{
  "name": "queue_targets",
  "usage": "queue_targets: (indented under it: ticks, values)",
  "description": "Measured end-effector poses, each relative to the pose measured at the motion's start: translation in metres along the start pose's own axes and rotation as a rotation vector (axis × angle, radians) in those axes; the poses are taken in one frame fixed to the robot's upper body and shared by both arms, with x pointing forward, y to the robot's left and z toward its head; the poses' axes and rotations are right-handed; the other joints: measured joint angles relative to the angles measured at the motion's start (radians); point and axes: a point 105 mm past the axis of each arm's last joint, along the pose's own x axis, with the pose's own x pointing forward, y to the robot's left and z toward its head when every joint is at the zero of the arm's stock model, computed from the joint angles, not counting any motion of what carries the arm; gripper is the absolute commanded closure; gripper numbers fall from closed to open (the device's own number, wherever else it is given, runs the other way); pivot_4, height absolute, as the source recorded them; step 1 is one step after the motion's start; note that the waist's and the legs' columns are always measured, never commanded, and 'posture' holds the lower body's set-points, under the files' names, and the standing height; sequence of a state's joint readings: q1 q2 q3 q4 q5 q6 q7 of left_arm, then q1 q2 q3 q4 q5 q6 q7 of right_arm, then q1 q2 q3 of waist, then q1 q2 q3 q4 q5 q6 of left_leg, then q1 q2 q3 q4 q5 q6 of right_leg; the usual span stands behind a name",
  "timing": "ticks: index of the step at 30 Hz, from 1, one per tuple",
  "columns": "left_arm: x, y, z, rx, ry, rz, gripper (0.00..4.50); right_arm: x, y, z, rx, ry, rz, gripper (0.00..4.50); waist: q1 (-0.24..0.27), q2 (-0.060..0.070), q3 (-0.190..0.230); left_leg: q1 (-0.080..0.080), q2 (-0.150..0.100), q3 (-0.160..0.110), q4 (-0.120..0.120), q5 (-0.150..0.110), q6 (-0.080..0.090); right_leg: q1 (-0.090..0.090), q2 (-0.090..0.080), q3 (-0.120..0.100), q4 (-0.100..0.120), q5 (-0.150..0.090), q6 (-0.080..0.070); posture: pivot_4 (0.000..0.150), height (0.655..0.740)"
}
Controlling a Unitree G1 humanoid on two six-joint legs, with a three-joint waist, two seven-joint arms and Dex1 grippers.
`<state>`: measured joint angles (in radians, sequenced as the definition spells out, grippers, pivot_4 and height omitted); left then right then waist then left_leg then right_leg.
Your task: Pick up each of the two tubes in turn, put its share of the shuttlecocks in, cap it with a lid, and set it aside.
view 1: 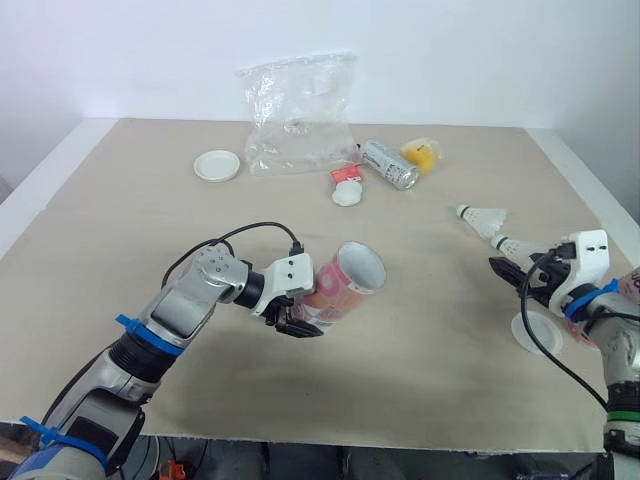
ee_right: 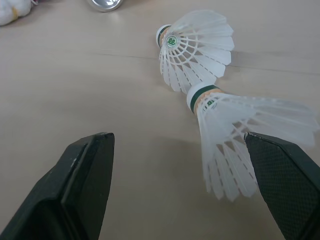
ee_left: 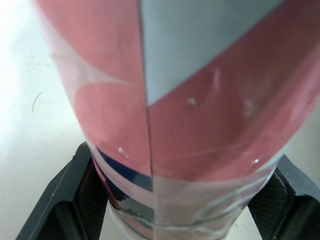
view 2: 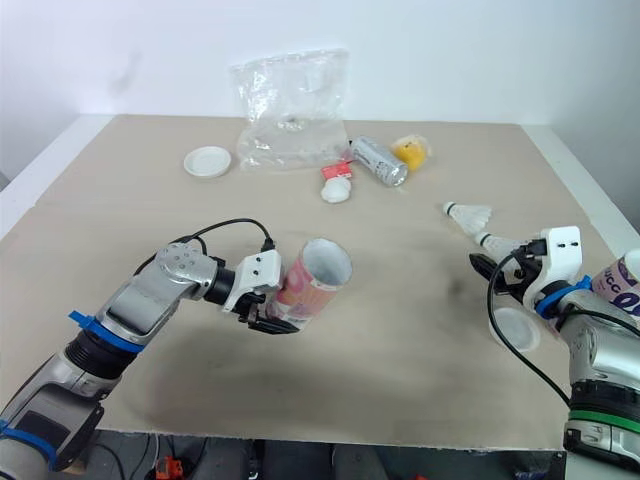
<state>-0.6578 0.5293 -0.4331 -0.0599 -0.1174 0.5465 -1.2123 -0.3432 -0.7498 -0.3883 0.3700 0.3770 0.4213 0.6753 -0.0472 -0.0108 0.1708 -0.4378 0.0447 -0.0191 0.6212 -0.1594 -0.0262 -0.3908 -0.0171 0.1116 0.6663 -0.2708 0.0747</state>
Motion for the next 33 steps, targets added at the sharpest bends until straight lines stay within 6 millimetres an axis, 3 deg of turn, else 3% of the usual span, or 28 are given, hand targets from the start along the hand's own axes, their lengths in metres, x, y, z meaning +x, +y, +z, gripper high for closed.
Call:
queue_targets:
  ticks: [12,14,16,22,33]
  values:
    - [0.000,0.000,0.000,-0.002,0.002,0.005,1.09,0.016,-0.005,-0.002,0.007,0.010,0.014,0.07,0.000,0.000,0.000,0.000,0.000,0.000,0.000,0.000,0.000,0.000,0.000,0.000,0.000,0.000,0.000,0.150,0.7400]
    - [0.000,-0.001,0.000,-0.002,0.002,0.005,1.09,0.018,-0.008,-0.003,0.014,0.012,0.007,0.55,-0.001,0.000,0.000,0.000,0.000,0.000,0.000,0.000,0.000,0.000,0.000,0.000,0.000,0.000,0.000,0.150,0.7400]
    - [0.000,-0.001,0.000,-0.002,0.002,0.006,1.09,0.020,-0.010,-0.004,0.017,0.009,-0.002,1.37,-0.001,0.000,0.000,0.000,0.000,0.000,0.000,0.000,0.000,0.000,0.000,0.000,0.000,0.000,0.000,0.150,0.7400]
    - [-0.001,-0.001,0.000,-0.008,0.005,0.007,1.09,0.024,-0.013,-0.006,0.022,0.009,-0.003,4.34,-0.001,0.000,0.000,0.000,0.000,0.000,0.000,0.000,0.000,0.000,0.000,0.000,0.000,0.000,0.000,0.150,0.7400]
    - [-0.001,-0.001,0.000,-0.008,0.004,0.007,1.09,0.027,-0.013,-0.007,0.017,0.001,-0.001,4.43,-0.001,0.000,0.000,0.000,0.000,0.000,0.000,0.000,0.000,0.000,0.000,0.000,0.000,0.000,0.000,0.150,0.7400]
